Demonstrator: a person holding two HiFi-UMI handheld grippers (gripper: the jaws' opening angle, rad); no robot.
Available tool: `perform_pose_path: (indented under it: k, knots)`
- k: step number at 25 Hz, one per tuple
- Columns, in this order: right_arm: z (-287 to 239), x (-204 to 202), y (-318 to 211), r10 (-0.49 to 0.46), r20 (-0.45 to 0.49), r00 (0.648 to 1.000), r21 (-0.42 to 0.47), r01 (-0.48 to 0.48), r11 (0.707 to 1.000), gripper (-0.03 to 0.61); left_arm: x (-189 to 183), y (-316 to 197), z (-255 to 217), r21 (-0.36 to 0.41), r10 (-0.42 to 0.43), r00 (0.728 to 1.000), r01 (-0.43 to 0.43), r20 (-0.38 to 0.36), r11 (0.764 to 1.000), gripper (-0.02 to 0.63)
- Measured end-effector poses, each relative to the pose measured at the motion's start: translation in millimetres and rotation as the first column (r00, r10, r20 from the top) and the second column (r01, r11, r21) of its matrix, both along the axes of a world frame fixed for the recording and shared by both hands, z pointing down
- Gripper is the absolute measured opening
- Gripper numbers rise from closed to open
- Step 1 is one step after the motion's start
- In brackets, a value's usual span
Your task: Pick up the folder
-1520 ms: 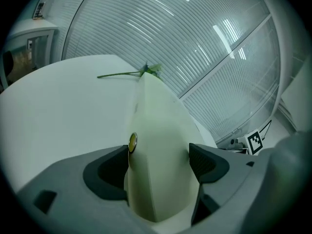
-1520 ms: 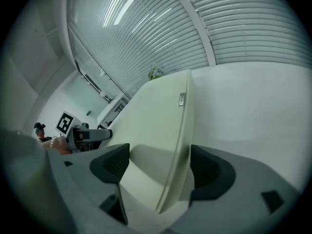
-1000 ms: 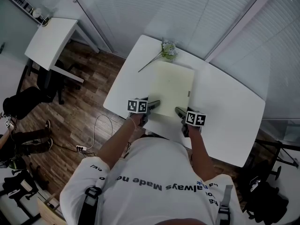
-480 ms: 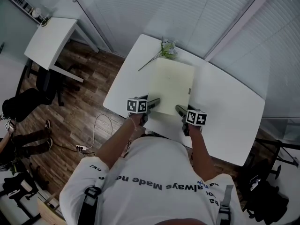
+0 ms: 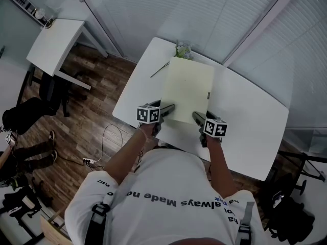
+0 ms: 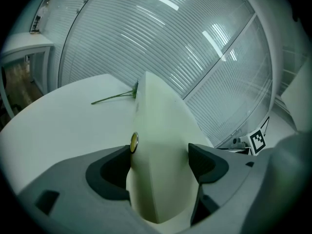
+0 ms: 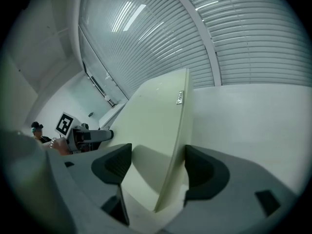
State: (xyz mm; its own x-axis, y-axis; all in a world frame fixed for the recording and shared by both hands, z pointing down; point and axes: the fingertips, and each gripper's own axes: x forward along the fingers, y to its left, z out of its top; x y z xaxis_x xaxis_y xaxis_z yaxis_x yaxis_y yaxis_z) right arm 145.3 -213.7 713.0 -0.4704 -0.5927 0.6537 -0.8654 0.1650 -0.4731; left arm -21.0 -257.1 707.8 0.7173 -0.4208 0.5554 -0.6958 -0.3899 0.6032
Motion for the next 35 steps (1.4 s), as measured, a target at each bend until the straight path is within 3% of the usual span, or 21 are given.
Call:
perform_pose_path:
  k: [21,35]
  knots:
    - [-83.4,-1.8,-18.9,-0.004,-0.015,1.0,0.177,0.006,0.984,0.331,-1.7,-17.1,-89.0,0.202,-0.035,0.999,0.04,-0.025,0.979,0.35]
    - [-160.6,-2.6,-19.6,-0.012,-0.052,0.999,0.321,0.028,0.947,0.33,-4.4,-13.8,-164.9,0.347,-0.073,0.995,0.094,-0.072,0.933,0.35]
